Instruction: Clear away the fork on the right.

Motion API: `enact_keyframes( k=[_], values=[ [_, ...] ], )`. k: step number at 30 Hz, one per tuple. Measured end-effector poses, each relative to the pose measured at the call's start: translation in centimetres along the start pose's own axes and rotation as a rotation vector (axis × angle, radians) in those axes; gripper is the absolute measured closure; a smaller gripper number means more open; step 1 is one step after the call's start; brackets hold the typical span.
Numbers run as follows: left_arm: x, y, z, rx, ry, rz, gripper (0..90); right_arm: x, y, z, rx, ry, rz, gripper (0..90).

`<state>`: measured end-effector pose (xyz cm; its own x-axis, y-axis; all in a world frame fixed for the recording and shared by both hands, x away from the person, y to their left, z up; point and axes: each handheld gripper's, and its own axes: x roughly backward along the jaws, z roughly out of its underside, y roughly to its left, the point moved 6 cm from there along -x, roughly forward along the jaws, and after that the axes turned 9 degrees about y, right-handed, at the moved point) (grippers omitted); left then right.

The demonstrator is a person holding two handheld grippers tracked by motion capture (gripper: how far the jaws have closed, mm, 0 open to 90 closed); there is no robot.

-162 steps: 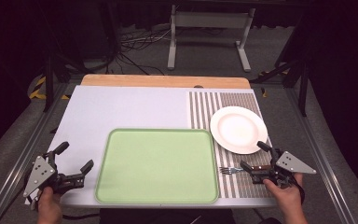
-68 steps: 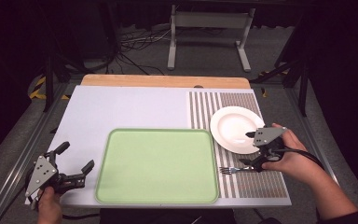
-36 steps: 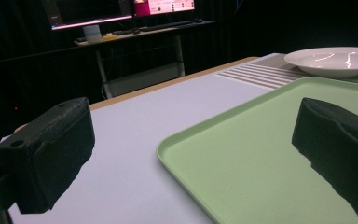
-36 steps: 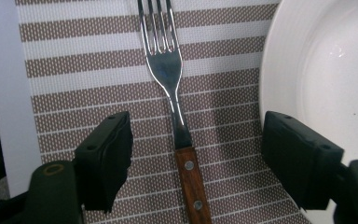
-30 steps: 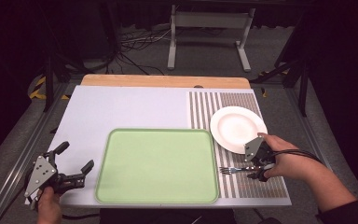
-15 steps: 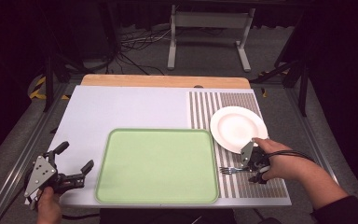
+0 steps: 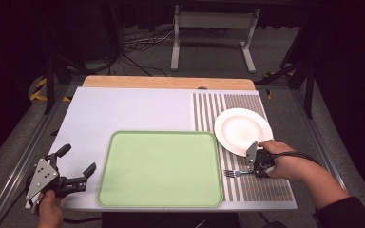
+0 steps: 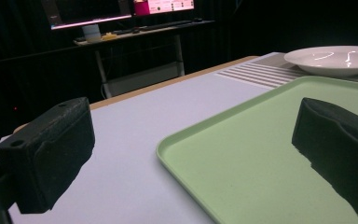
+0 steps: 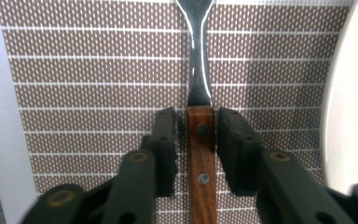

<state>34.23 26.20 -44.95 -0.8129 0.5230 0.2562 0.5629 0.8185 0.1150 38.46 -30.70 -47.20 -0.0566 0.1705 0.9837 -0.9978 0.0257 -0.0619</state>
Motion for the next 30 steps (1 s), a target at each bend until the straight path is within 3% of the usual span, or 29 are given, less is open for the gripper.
enact_keyframes(
  k=[2,3,24,30],
  values=[
    [0.0,0.0,0.0,0.0,0.001,0.0,0.0,0.0,0.2,-0.1,0.007,0.009,-0.017,77.0],
    [0.0,0.0,0.0,0.0,0.001,0.0,0.0,0.0,0.2,-0.1,0.024,0.015,-0.011,77.2],
    [0.0,0.0,-0.1,-0.005,0.0,0.006,0.0,0.2,0.3,-0.2,0.034,0.012,0.027,78.1],
    [0.1,0.0,-0.1,-0.001,0.0,0.003,0.0,1.8,0.3,-0.4,0.017,-0.009,0.053,78.1]
  ],
)
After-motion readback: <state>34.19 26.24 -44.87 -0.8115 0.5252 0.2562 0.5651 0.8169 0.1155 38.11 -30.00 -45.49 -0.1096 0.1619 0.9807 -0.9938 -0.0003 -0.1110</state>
